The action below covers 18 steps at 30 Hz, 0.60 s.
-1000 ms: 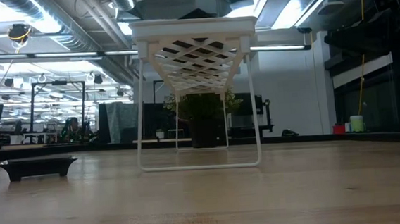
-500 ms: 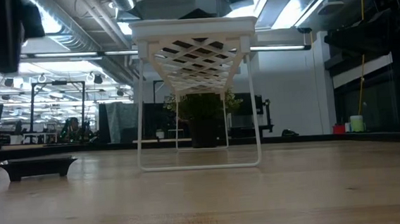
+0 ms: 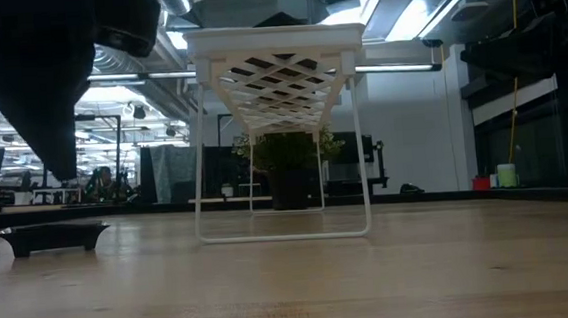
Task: Pick & Place Mini shaped plates
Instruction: Stack the square plate on top of the square plate on the shelf
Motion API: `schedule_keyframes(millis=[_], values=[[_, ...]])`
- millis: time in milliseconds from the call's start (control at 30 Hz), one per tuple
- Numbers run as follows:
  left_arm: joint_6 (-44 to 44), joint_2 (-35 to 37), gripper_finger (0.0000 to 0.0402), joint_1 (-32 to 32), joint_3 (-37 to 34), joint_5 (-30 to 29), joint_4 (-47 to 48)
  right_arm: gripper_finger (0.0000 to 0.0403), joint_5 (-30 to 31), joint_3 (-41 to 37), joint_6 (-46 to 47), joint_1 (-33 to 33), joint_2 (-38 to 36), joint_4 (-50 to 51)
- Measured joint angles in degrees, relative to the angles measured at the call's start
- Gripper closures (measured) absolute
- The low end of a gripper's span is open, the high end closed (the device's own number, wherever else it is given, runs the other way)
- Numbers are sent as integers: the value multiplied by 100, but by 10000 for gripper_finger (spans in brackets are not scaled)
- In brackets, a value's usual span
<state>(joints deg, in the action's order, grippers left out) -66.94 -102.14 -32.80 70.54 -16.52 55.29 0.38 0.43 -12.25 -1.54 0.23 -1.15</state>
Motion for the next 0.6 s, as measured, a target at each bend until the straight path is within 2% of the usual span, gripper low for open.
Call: schedule_keyframes(millis=[300,600], values=[[-128,-286,316,-2,0,278,-442,301,0,0,0,-2,0,0],[-131,-569,315,4,0,366,-428,301,0,-1,-2,-1,1,1]])
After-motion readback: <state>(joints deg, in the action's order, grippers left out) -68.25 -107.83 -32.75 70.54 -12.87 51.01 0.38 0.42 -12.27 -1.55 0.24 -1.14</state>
